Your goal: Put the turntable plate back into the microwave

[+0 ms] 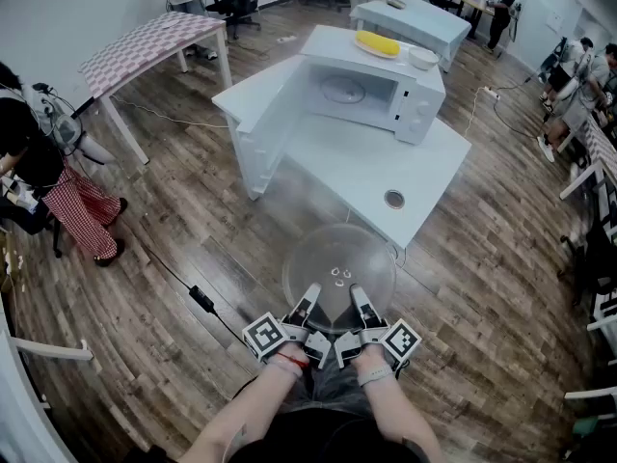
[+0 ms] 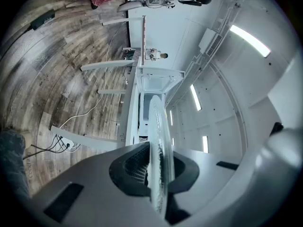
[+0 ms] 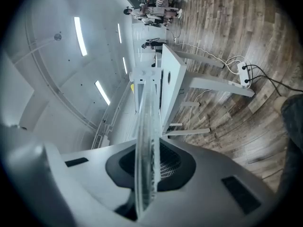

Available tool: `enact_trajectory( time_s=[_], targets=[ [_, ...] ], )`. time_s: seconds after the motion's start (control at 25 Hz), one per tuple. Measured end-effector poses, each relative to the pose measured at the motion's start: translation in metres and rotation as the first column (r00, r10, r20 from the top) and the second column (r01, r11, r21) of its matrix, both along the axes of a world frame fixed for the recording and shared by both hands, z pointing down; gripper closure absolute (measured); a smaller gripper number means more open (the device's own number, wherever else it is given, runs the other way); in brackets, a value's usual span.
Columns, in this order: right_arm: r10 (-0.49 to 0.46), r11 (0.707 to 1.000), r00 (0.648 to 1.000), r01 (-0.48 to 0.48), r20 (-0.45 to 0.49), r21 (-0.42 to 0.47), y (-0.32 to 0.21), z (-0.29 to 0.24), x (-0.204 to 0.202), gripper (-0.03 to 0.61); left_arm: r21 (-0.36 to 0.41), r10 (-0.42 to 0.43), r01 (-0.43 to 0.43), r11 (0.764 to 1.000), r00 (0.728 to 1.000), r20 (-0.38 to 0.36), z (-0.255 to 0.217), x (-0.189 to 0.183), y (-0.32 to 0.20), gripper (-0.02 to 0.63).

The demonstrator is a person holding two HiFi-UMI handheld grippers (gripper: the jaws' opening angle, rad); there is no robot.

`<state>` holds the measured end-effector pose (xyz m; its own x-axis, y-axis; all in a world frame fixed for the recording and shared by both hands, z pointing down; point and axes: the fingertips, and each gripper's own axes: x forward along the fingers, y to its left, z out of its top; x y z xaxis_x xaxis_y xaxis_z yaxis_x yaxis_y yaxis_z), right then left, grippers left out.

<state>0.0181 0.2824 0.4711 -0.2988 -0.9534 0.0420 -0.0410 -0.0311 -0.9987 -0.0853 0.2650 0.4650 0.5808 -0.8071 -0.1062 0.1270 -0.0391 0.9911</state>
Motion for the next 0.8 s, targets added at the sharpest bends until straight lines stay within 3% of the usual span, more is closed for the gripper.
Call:
enact_trajectory(
  time_s=[0.08,0.28,0.56,0.68,0.8],
  targets=[
    [0.005,1.0,1.0,-0.005,0.001,0.003,0.002,0.0,0.002,0.537,-0.008,0.013,-0.013,1.0,0.999,0.043,0.006,0.0,0.003,0.583],
    [0.002,1.0,1.0,-0.002,0.002,0.01,-0.009,0.0,0.007,0.537,0.008,0.003,-0.003,1.0,1.0,-0.01,-0.003,0.008,-0.009,0.583],
    [-0.018,1.0,1.0,0.018,0.003,0.002,-0.043,0.001,0.019,0.537,0.003,-0.017,0.017,1.0,1.0,-0.005,-0.004,0.019,-0.041,0.583],
    [-0.027,1.0,1.0,0.027,0.004,-0.007,-0.061,0.004,0.026,0.538,-0.012,-0.017,0.017,1.0,0.999,0.047,0.003,0.024,-0.058,0.583],
    [-0.04,0.999,0.999,0.04,0.015,-0.004,-0.078,0.003,0.032,0.537,-0.011,-0.038,0.038,0.999,0.999,0.006,0.0,0.032,-0.074,0.583]
  ],
)
